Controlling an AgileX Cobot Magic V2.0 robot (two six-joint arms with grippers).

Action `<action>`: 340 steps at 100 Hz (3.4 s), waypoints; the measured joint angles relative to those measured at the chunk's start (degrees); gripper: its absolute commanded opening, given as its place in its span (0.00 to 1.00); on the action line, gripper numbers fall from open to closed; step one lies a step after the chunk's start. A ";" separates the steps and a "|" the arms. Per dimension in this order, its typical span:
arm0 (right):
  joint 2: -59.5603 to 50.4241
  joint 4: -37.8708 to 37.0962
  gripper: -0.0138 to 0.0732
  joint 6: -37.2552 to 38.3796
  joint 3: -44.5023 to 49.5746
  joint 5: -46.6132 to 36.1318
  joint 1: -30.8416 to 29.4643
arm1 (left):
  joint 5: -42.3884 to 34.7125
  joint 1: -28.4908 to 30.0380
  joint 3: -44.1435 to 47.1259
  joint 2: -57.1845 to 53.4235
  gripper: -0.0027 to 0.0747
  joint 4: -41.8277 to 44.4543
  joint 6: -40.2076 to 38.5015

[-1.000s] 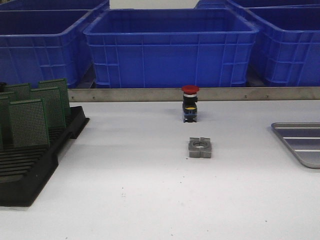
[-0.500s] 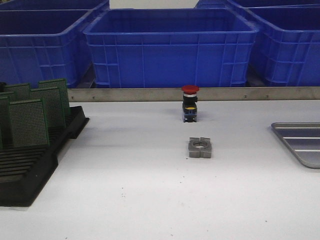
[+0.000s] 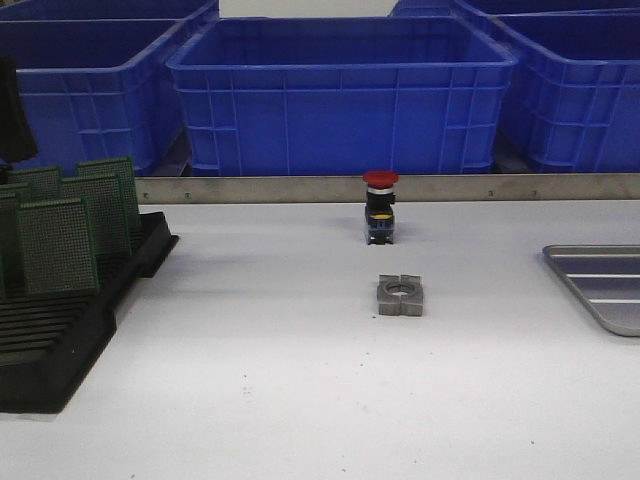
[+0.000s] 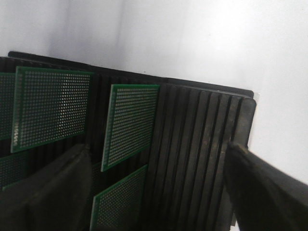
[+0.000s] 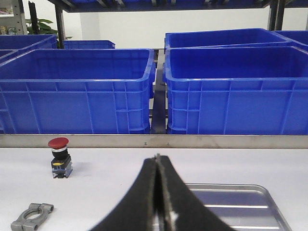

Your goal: Place circuit board on tray

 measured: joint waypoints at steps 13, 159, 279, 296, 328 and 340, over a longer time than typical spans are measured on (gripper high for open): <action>0.00 0.00 0.08 0.00 0.00 0.00 0.00 | -1.12 0.00 0.00 1.80 0.72 -0.66 0.73; 0.00 0.00 0.08 0.00 0.00 0.00 0.00 | 0.20 0.00 -7.18 9.30 0.01 -2.58 1.87; 10.97 6.36 0.08 0.00 -23.44 31.09 0.00 | 1.25 -22.92 -7.68 1.18 0.01 -12.16 -4.76; 19.47 6.46 0.08 0.00 -31.08 38.57 0.00 | 1.25 -22.92 -7.68 1.18 0.01 -12.16 -4.76; 23.24 6.46 0.48 0.00 -32.42 41.26 0.00 | 1.25 -22.92 -7.68 1.18 0.01 -12.16 -4.76; 23.24 6.60 0.70 0.00 -32.45 41.42 0.00 | 1.25 -22.92 -7.68 1.18 0.01 -12.16 -4.86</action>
